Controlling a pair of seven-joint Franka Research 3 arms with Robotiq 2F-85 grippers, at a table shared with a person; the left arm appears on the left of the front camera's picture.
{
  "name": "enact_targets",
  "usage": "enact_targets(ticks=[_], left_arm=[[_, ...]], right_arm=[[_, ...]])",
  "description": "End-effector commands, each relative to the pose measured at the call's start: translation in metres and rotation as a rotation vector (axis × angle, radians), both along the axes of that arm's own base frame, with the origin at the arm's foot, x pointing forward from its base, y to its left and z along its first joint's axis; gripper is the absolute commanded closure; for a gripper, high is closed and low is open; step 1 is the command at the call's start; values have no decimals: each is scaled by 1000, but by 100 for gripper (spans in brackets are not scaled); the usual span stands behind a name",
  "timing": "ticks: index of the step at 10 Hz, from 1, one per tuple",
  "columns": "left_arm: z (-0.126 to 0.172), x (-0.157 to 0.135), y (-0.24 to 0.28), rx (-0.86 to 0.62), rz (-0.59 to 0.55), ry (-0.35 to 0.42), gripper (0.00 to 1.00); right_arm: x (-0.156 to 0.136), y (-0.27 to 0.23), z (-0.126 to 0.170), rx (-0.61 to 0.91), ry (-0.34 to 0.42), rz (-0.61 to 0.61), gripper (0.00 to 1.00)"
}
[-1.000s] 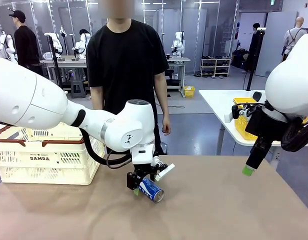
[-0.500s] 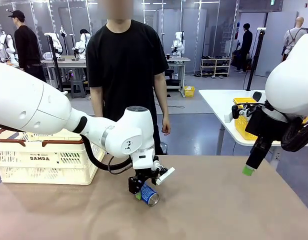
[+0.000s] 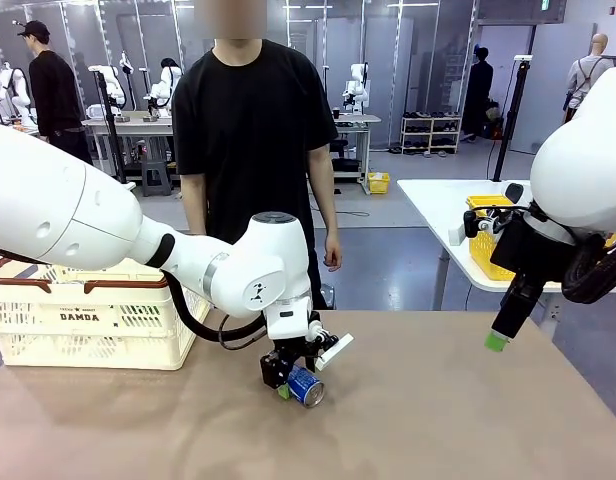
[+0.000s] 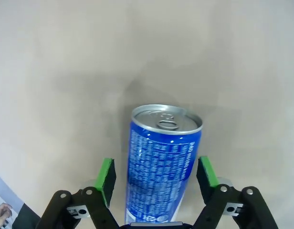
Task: Place the drinks into the Shopping basket.
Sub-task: Pick up one drink and place it into the Shopping basket.
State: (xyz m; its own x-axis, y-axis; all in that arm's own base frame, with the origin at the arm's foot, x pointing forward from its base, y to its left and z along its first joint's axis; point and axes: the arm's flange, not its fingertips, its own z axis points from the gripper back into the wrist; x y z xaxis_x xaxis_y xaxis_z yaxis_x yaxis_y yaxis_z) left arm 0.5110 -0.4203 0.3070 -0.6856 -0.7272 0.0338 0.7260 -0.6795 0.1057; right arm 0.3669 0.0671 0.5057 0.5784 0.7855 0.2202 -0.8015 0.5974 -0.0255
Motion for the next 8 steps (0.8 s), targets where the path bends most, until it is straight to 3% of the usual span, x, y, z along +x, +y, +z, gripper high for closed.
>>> enact_targets(ticks=[1,4,5,6,7,8], left_arm=[[-1,-10,10,-25,-15,-13,26],[3,-11,8,-21,-20,-9,53],[7,-11,5,-18,-31,-7,45],[9,-12,4,-12,-35,-7,73],[10,-12,3,-13,-38,-5,65],[12,-12,2,-17,-34,13,93]], right_arm=[[0,-1,1,-8,3,-1,0],[0,-1,1,-8,3,-1,0],[0,-1,1,-8,3,-1,0],[0,-1,1,-8,3,-1,0],[0,-1,1,-8,3,-1,0],[0,-1,1,-8,3,-1,0]])
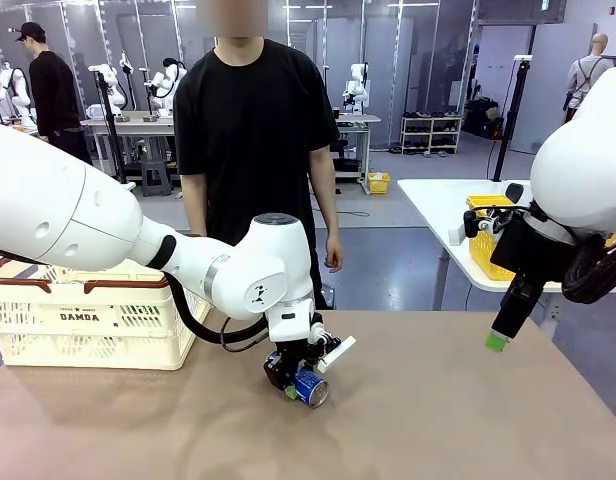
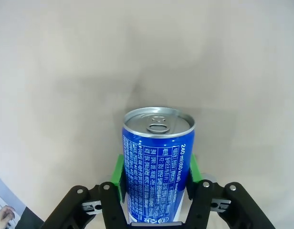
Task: Place the drinks into the Shopping basket.
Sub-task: Pick up one drink and place it into the Shopping basket.
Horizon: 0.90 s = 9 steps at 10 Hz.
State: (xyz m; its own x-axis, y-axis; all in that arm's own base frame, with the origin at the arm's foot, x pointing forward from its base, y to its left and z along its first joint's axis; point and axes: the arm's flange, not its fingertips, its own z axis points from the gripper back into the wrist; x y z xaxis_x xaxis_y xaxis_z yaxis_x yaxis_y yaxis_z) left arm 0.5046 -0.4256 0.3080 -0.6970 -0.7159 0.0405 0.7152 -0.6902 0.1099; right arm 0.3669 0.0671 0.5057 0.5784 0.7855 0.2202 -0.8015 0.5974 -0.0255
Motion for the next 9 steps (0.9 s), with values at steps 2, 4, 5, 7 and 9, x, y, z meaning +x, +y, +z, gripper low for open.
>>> enact_targets(ticks=[2,4,5,7,9], left_arm=[[30,-8,-3,-19,-49,44,67],[70,0,-16,31,-74,39,67],[104,7,-23,54,-86,42,67],[169,14,-31,48,-115,-9,67],[223,13,-36,84,-105,-70,67]], right_arm=[[0,-1,1,-8,3,-1,0],[0,-1,1,-8,3,-1,0],[0,-1,1,-8,3,-1,0],[0,-1,1,-8,3,-1,0],[0,-1,1,-8,3,-1,0]])
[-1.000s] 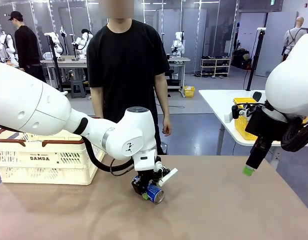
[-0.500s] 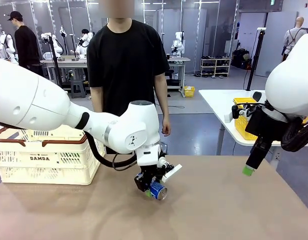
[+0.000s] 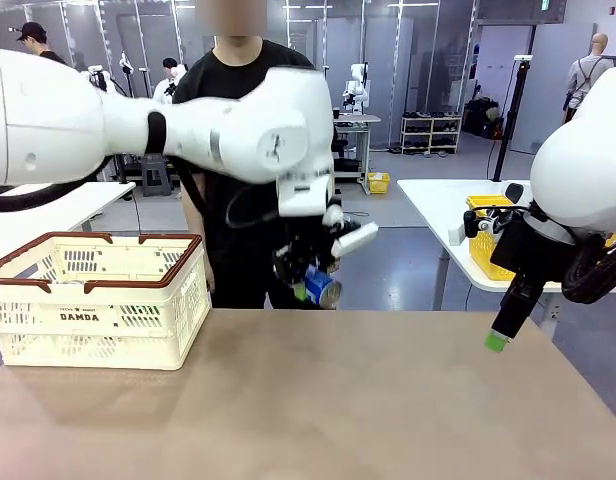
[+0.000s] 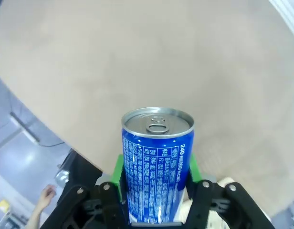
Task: Place the drinks into the Shopping basket.
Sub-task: Pick up one drink and place it into the Shopping basket.
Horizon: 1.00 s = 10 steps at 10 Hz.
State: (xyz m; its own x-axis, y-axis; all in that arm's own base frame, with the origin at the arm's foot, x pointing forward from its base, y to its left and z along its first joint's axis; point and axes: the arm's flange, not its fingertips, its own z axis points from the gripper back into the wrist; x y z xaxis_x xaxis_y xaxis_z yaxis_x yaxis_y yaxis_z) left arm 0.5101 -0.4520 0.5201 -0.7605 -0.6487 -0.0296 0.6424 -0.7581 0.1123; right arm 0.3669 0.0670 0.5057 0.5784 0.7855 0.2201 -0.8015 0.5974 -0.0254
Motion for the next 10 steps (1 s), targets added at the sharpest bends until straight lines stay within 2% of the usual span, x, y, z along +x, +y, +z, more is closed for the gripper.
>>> enact_targets(ticks=[1,4,5,8,9,10], left_arm=[[24,7,-11,40,-16,-33,67],[31,4,-7,59,-44,-43,67],[33,-2,-4,12,-12,-35,67],[33,-2,-4,12,-12,-35,67],[26,0,-5,22,-20,-30,43],[23,14,2,3,-4,-11,43]], right_arm=[[0,-1,1,-8,3,-1,0],[0,-1,1,-8,3,-1,0],[0,-1,1,-8,3,-1,0],[0,-1,1,-8,3,-1,0],[0,-1,1,-8,3,-1,0],[0,-1,1,-8,3,-1,0]])
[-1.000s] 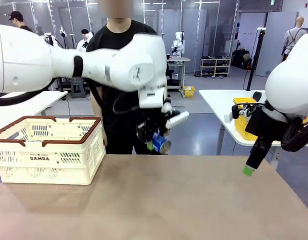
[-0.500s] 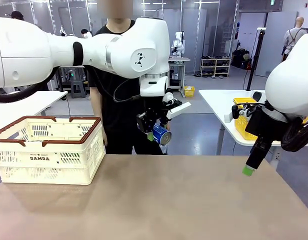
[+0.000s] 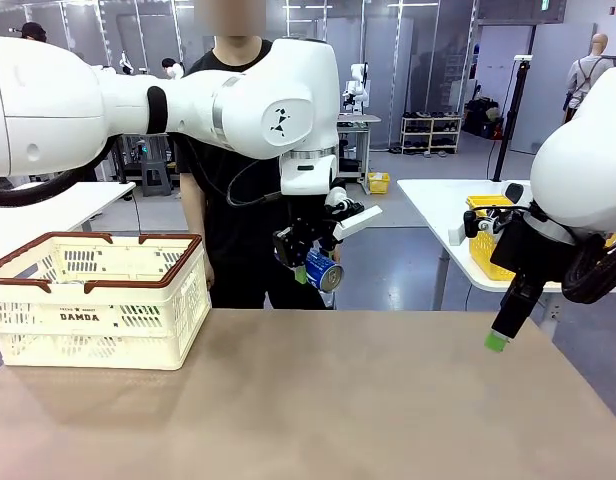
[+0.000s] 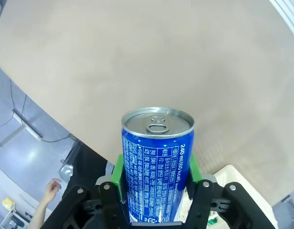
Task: Place the drinks into the Shopping basket.
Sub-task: Pick up one drink and place it into the Shopping basket.
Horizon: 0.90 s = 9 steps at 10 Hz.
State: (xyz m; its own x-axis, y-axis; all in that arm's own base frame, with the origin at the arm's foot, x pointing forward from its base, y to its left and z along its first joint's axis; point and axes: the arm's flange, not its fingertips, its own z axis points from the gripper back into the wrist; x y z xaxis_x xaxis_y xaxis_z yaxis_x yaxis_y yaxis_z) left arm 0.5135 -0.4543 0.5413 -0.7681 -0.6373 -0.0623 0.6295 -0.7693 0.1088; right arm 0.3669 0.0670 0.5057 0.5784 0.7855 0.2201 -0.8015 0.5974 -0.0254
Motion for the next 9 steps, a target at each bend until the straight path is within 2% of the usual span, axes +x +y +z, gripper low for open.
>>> enact_targets(ticks=[1,4,5,8,9], left_arm=[[4,25,23,-10,89,-34,43],[27,46,109,-59,293,-65,43],[37,53,143,-47,367,-108,43],[50,74,249,-45,641,-72,43],[49,78,277,-67,702,-86,43]], right_arm=[[0,-1,1,-8,3,-1,0],[0,-1,1,-8,3,-1,0],[0,-1,1,-8,3,-1,0],[0,-1,1,-8,3,-1,0],[0,-1,1,-8,3,-1,0]])
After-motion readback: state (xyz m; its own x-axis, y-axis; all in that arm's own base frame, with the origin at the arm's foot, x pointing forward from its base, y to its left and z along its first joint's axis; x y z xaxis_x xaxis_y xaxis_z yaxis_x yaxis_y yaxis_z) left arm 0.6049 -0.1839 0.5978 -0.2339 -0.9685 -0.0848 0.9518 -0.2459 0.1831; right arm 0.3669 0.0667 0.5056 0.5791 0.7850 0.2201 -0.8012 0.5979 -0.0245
